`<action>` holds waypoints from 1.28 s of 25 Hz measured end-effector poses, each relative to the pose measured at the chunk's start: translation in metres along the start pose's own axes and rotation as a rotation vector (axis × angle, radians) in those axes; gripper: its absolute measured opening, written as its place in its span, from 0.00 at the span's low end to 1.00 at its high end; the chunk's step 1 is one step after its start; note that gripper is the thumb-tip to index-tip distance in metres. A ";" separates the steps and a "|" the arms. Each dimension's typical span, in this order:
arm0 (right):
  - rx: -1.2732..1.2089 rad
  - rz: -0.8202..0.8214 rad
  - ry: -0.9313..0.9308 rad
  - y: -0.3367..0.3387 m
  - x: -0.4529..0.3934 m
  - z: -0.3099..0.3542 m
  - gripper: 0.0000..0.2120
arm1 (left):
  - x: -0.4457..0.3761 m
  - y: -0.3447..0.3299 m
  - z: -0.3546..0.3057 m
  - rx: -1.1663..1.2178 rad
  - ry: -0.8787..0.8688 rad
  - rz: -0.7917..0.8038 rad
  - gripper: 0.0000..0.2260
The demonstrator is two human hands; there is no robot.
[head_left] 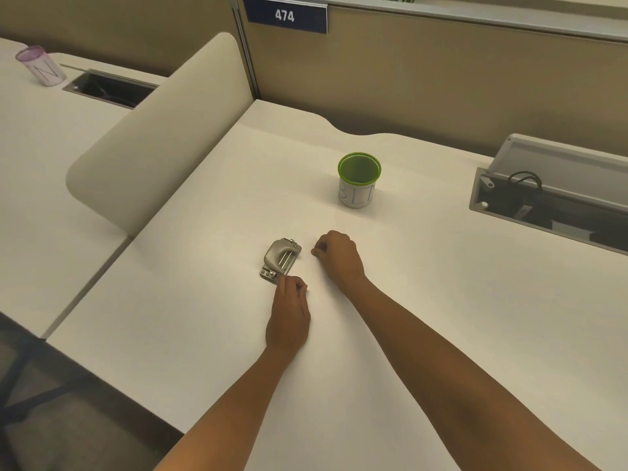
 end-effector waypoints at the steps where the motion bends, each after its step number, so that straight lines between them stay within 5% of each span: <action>1: 0.034 0.009 0.016 -0.002 0.000 0.002 0.09 | 0.000 0.000 0.000 -0.002 -0.002 -0.001 0.04; 5: 0.092 0.060 0.095 -0.006 0.000 0.004 0.09 | 0.000 -0.002 0.002 0.011 0.001 0.003 0.05; 9: -0.224 -0.286 -0.004 0.061 -0.003 -0.018 0.06 | -0.002 -0.004 0.003 -0.024 0.003 0.001 0.05; 14: -0.244 -0.554 0.053 0.144 -0.027 -0.026 0.06 | -0.003 -0.005 -0.002 -0.050 -0.032 -0.001 0.04; 23: -0.260 -0.493 -0.047 0.154 -0.057 -0.052 0.04 | -0.003 -0.004 -0.002 -0.051 -0.001 -0.001 0.03; 32: -0.403 -0.545 -0.114 0.126 0.028 -0.102 0.08 | -0.003 -0.006 0.000 -0.032 -0.008 0.009 0.04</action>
Point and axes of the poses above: each hand's wrist, its own x-axis away from the middle knuckle, its own y-axis out of the back of the hand, z = x × y, the point moved 9 cm from there along -x, towards the middle knuckle, and after that the axes turned 6 degrees about y, right-handed, at the moved point
